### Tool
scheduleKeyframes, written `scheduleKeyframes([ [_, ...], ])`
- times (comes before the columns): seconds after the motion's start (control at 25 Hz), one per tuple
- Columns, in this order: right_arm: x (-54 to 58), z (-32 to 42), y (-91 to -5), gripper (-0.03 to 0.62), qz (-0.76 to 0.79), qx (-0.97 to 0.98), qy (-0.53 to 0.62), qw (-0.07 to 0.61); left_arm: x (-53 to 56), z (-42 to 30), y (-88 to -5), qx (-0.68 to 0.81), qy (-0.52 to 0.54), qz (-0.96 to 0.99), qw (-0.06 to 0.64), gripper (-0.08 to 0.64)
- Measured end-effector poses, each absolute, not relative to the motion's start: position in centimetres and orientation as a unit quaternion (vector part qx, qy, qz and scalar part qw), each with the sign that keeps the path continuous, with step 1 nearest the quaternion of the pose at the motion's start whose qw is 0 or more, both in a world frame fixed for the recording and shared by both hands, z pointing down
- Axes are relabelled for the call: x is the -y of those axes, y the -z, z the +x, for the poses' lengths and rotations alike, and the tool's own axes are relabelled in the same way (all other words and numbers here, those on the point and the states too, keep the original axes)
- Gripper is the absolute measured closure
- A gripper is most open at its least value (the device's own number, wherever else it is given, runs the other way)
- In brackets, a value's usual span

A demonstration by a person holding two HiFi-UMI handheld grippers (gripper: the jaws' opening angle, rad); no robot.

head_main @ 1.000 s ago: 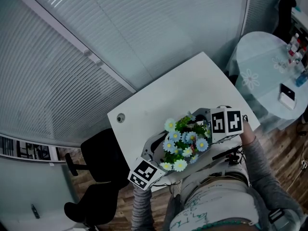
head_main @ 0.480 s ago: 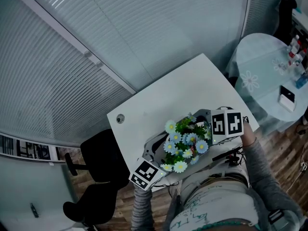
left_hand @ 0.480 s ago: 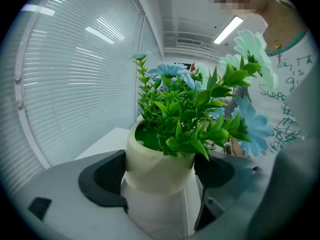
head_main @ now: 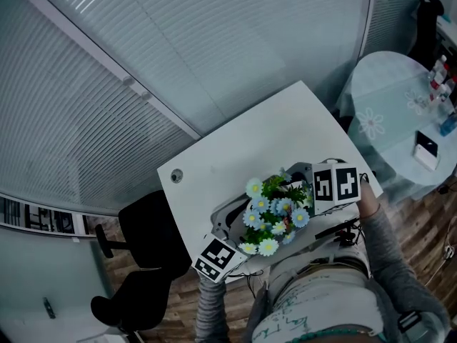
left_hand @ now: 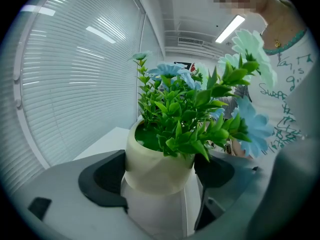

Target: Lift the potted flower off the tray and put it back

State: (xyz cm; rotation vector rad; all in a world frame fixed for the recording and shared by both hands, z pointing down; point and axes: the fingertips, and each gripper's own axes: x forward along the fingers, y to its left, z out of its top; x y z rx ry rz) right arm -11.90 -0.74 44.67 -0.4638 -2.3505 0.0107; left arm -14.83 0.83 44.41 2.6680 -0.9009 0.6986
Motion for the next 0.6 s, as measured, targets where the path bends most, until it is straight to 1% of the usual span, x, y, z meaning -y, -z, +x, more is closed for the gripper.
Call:
scheduleKeyframes([
  [0.28,1.6,-11.0,-45.0,0.225,-0.187,0.912,0.006,0.365,-0.3,-13.9,-44.5,0.318,-0.237,0.91,0.122,0.123],
  [0.6,3.1,-8.0,-45.1,0.225,-0.201,0.909,0.014,0.365,1.1,-10.9,-44.6,0.333,-0.238,0.904,0.123,0.123],
])
